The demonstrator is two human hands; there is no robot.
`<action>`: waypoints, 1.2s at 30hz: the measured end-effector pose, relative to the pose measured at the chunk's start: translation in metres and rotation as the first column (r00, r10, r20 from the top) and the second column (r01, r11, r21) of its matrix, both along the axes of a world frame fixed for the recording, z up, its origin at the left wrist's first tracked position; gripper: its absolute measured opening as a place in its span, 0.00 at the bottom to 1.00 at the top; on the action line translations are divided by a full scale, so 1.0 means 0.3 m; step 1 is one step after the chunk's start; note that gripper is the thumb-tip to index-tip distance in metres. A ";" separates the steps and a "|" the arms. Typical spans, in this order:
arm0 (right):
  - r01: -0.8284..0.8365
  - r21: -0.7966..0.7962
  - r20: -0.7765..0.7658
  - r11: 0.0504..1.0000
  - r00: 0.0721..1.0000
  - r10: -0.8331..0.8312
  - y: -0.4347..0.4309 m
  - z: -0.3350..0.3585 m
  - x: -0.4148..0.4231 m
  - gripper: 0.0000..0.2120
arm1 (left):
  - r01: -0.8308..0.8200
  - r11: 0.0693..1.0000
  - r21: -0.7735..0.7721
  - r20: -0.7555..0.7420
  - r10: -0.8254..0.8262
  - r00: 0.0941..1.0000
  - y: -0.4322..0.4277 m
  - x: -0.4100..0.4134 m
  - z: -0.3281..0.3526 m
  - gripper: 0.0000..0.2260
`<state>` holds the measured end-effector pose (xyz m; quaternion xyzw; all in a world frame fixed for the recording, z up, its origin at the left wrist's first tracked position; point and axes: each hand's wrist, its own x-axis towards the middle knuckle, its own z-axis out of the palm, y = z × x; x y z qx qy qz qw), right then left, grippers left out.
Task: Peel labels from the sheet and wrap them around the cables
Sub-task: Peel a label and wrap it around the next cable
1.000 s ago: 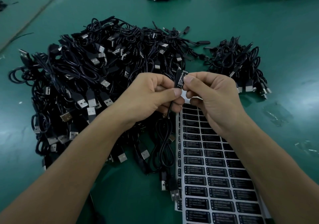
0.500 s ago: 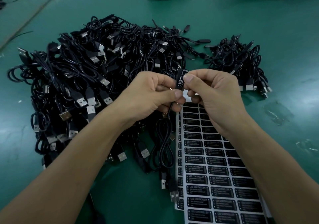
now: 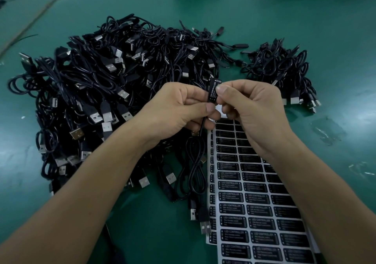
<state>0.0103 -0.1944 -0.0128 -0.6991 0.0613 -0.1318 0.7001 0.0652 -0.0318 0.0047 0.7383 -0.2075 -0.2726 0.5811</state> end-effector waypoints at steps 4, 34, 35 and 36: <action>-0.006 0.008 -0.006 1.000 1.000 0.006 0.001 0.002 -0.003 0.10 | 0.000 1.000 -0.002 0.007 0.000 1.000 -0.003 -0.002 -0.002 0.03; 0.071 -0.106 0.078 0.992 0.995 -0.062 0.004 -0.002 -0.003 0.07 | 0.004 1.000 -0.013 0.025 -0.003 1.000 -0.005 -0.002 -0.010 0.04; 0.075 -0.114 0.080 0.991 0.995 -0.066 0.004 -0.002 -0.003 0.07 | 0.003 1.000 -0.015 0.025 -0.002 1.000 -0.005 -0.002 -0.011 0.04; 0.079 -0.121 0.081 0.989 0.994 -0.070 0.005 -0.003 -0.003 0.07 | 0.001 1.000 -0.017 0.026 0.000 1.000 -0.005 -0.002 -0.011 0.04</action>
